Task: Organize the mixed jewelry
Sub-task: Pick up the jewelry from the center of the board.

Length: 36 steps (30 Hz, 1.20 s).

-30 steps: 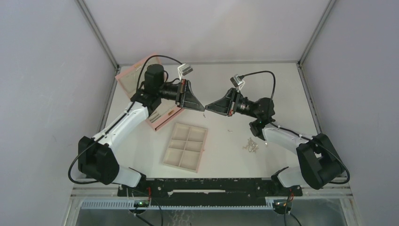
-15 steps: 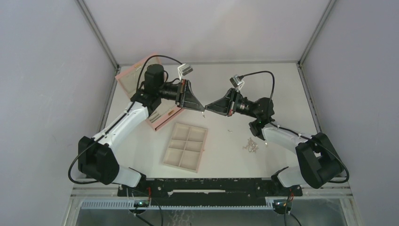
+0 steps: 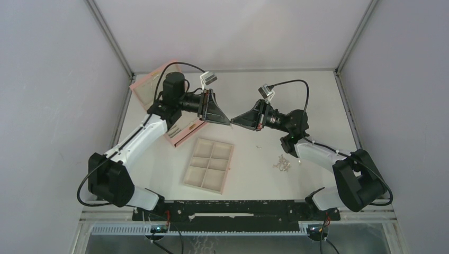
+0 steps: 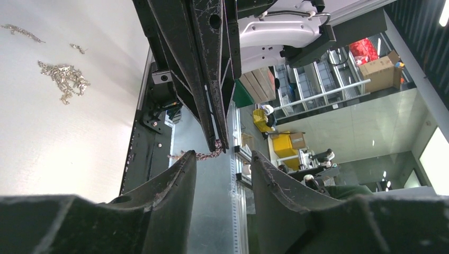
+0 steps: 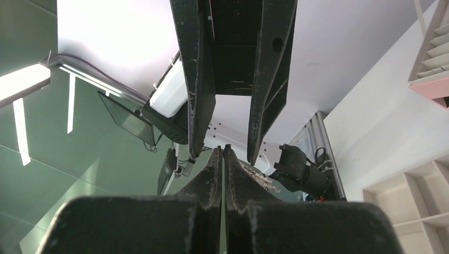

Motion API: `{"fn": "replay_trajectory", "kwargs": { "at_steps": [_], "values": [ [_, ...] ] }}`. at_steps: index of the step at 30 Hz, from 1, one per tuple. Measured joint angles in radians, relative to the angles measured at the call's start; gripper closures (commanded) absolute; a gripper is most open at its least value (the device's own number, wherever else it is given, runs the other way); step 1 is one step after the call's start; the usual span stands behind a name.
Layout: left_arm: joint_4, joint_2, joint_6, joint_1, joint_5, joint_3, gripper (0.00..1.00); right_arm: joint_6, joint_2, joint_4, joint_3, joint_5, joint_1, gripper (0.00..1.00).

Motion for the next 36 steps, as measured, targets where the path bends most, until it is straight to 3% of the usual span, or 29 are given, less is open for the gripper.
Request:
{"fn": "replay_trajectory", "kwargs": {
  "at_steps": [11,21,26,32,36],
  "values": [
    [0.0,0.01,0.015,0.002,-0.026,0.0,0.5,-0.039,-0.019,-0.057,0.01,-0.008,0.001,1.0],
    [-0.003,-0.088,0.132,0.057,-0.057,-0.001,0.46,-0.588,-0.241,-0.824,0.283,-0.018,-0.012,1.0],
    [0.0,-0.2,0.241,0.093,-0.159,-0.036,0.4,-0.75,-0.287,-1.034,0.326,-0.025,-0.053,1.0],
    [0.025,-0.283,0.449,-0.014,-0.315,-0.095,0.38,-0.924,-0.274,-1.268,0.386,-0.023,-0.056,1.0],
    [0.114,-0.312,0.542,-0.069,-0.352,-0.166,0.37,-1.011,-0.289,-1.329,0.407,-0.032,-0.056,1.0]
  ]
}}
